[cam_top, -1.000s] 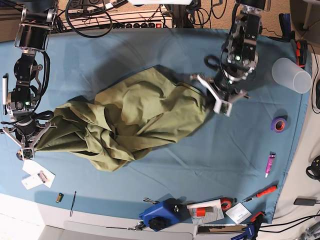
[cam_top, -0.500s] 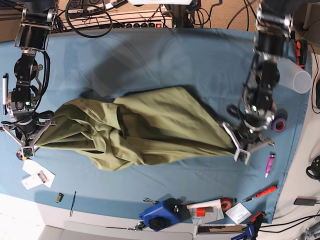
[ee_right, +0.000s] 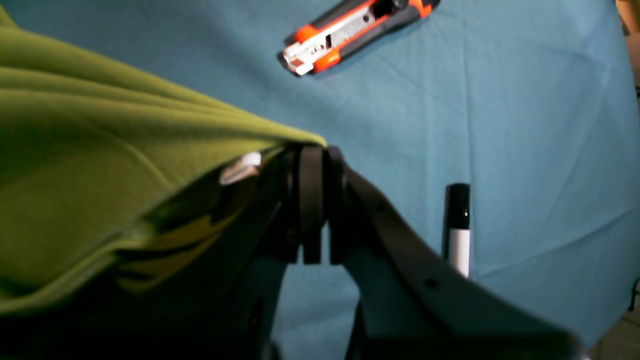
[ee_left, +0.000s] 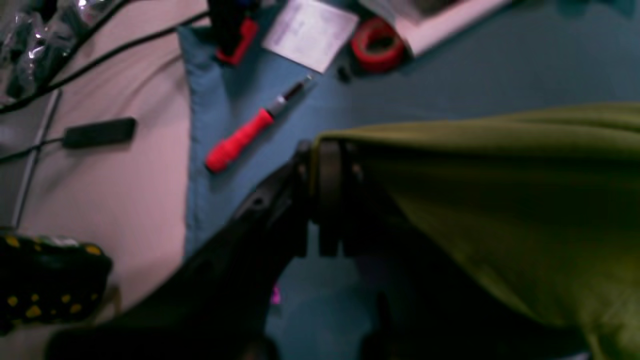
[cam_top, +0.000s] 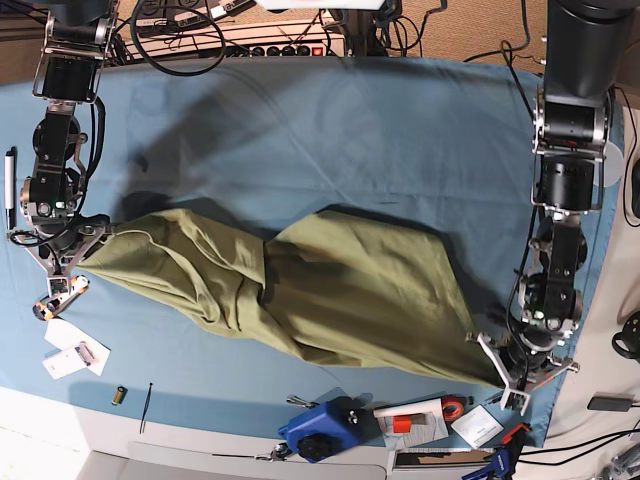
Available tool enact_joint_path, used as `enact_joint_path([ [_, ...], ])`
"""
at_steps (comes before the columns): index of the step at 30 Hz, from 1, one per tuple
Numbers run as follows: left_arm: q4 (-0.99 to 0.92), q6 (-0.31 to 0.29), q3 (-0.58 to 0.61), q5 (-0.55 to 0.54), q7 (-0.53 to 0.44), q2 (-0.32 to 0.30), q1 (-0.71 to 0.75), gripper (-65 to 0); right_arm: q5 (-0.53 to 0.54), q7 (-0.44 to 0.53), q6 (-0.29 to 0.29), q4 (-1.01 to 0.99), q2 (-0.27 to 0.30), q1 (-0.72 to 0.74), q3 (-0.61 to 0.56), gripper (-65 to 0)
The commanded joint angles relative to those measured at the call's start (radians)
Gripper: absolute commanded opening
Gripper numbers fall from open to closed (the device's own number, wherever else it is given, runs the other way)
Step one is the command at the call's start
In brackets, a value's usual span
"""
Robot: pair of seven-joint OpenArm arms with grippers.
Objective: Layout the t-shirt on the table in an organized manner, then fold the t-shirt properly
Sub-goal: 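Grasp the opposite end of the shirt with the left gripper and pull outward, then release the shirt with the left gripper and lift it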
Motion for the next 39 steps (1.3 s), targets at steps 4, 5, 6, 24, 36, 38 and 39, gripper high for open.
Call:
enact_joint_path([
  [4,0.011,0.026,-0.010,-0.047,-0.018,-0.019,-0.039,-65.0,-0.027,0.019,-0.020,0.012,0.028,0.023,0.010,-65.0],
  [5,0.011,0.026,-0.010,-0.050,-0.018,-0.019,-0.038,-64.9,-0.027,0.017,-0.019,0.012,0.028,0.023,0.010,-65.0],
  [6,0.011,0.026,-0.010,-0.050,-0.018,-0.018,-0.036,-57.1,-0.027,0.016,-0.019,0.012,0.028,0.023,0.010,-65.0],
  [24,0.184,0.049,-0.010,-0.330,0.689,-0.017,-0.027,-32.7,-0.022,0.040,0.018,0.014,0.028,0.103,0.010,-46.3],
  [36,0.572,0.091,-0.010,-0.201,0.714,0.071,0.306,-32.8,0.006,0.043,0.019,0.014,0.026,0.108,0.010,-46.3],
  [38,0.658,0.130,-0.010,-0.133,0.671,0.119,0.381,-32.8,0.006,0.040,0.019,0.014,0.026,0.108,0.010,-46.3],
  [39,0.689,0.156,-0.010,-0.102,0.634,0.143,0.411,-32.8,0.006,0.037,0.019,0.014,0.026,0.108,0.010,-46.3],
])
